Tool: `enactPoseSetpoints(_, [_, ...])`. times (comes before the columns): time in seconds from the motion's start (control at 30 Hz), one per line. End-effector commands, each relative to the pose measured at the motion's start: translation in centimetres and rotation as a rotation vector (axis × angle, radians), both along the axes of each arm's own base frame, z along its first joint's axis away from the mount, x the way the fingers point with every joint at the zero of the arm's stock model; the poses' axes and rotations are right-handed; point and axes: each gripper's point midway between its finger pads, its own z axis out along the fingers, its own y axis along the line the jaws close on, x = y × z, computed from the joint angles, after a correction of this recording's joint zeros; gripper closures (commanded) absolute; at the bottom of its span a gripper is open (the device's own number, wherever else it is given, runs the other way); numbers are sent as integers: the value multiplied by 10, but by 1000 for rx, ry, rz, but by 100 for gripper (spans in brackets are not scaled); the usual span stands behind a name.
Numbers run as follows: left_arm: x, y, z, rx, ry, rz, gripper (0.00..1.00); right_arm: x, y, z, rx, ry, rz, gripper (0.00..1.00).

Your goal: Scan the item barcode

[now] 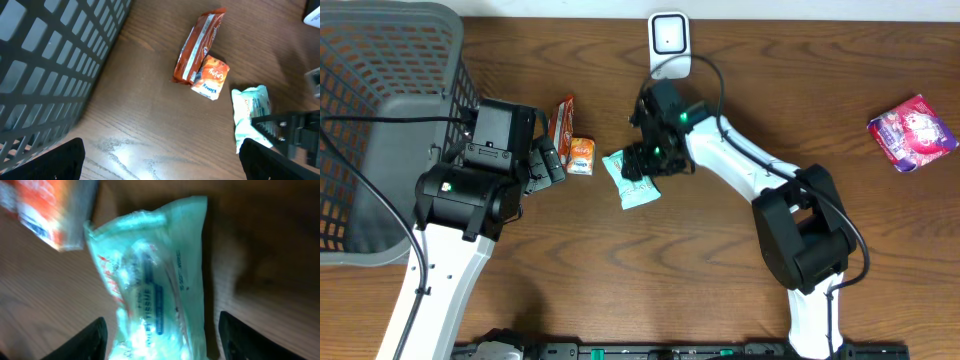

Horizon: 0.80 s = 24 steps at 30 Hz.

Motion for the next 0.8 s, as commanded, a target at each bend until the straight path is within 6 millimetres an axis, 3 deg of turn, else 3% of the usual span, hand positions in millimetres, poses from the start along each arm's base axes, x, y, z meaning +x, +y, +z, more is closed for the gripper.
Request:
enactPoseSetpoints(0.0, [0,0,0,-13,0,15,2,-20,4,-20,76,66,38,33])
enactPoseSetpoints(0.07, [0,0,0,-13,0,15,2,-31,7,-32,104,77,55,34])
enactPoseSetpoints(0.1, [0,0,0,-13,0,15,2,-35,7,-38,107,76,60,41])
enactPoseSetpoints(0.13, [0,0,0,-13,0,15,2,-37,7,-41,108,75,61,49])
enactPoseSetpoints(0.2, [0,0,0,-13,0,15,2,-40,6,-47,111,70,60,78])
enactPoseSetpoints(0.27, [0,0,0,-13,0,15,2,-35,8,-44,119,56,56,99])
enactPoseSetpoints(0.5, [0,0,0,-13,0,15,2,10,-8,-14,-14,-52,-16,99])
enactPoseSetpoints(0.6, [0,0,0,-13,0,15,2,38,-26,11,-159,-143,-62,99])
enactPoseSetpoints(0.77, [0,0,0,-13,0,15,2,89,-37,56,-259,-353,-176,99])
